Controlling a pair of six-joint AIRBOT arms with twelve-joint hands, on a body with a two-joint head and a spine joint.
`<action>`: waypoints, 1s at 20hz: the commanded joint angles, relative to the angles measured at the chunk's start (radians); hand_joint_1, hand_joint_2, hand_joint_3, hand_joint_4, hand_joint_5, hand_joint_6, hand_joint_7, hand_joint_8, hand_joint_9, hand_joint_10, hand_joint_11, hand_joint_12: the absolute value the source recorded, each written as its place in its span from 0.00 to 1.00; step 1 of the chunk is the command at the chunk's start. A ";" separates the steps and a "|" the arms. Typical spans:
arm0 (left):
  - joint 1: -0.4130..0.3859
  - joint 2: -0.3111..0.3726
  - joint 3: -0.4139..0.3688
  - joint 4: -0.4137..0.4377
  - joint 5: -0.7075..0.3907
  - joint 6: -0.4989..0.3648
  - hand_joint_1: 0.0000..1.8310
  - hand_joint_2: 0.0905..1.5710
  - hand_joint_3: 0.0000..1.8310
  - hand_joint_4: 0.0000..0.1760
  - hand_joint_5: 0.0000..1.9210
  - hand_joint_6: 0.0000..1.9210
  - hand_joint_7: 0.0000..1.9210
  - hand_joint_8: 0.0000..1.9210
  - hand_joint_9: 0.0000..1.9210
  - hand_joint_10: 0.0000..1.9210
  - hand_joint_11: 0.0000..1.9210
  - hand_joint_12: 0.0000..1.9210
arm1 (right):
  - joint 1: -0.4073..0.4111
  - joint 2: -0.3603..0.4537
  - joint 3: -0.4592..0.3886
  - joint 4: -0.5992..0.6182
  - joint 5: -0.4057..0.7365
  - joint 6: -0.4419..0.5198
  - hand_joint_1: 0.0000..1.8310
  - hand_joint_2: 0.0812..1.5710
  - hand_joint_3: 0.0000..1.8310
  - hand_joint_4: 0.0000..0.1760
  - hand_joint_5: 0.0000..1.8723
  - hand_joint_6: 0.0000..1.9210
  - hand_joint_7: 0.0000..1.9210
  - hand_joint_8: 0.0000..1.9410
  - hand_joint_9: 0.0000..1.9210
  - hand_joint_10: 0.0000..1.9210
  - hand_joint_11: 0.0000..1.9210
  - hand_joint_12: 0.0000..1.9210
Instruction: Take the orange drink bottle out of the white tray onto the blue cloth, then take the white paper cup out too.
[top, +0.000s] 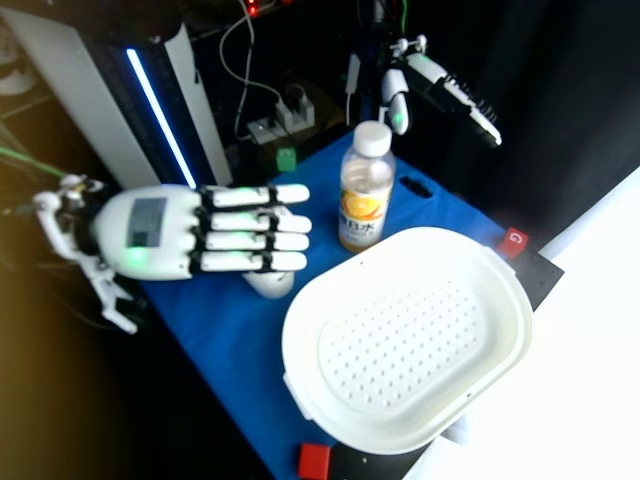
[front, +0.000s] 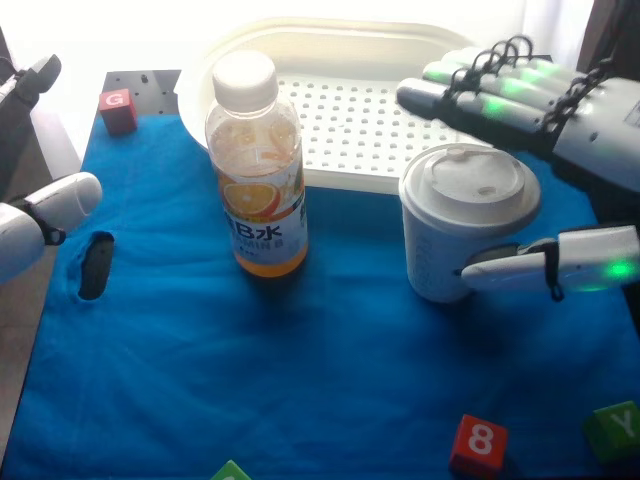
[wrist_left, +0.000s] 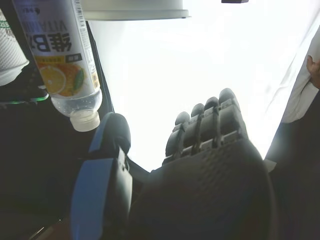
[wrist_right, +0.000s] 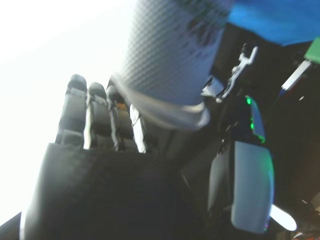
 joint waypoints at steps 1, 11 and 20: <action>0.000 -0.002 -0.001 0.007 -0.132 -0.005 0.26 0.82 0.00 0.30 0.00 0.00 0.00 0.00 0.00 0.00 0.00 0.00 | 0.008 0.007 -0.008 0.024 0.162 0.000 0.31 0.61 0.00 0.65 0.00 0.00 0.00 0.00 0.00 0.00 0.00 0.00; 0.016 0.017 -0.020 0.019 -0.186 -0.006 0.28 0.83 0.00 0.09 0.00 0.00 0.00 0.00 0.00 0.00 0.00 0.00 | -0.034 0.150 -0.078 0.179 0.386 -0.076 0.41 0.83 0.00 0.00 0.00 0.00 0.00 0.00 0.01 0.01 0.00 0.67; 0.016 0.057 -0.043 0.049 -0.266 -0.004 0.32 0.84 0.00 0.43 0.00 0.00 0.00 0.00 0.00 0.00 0.00 0.00 | -0.088 0.174 -0.100 0.306 0.523 -0.135 0.39 0.77 0.00 0.08 0.00 0.00 0.00 0.00 0.00 0.11 0.00 0.86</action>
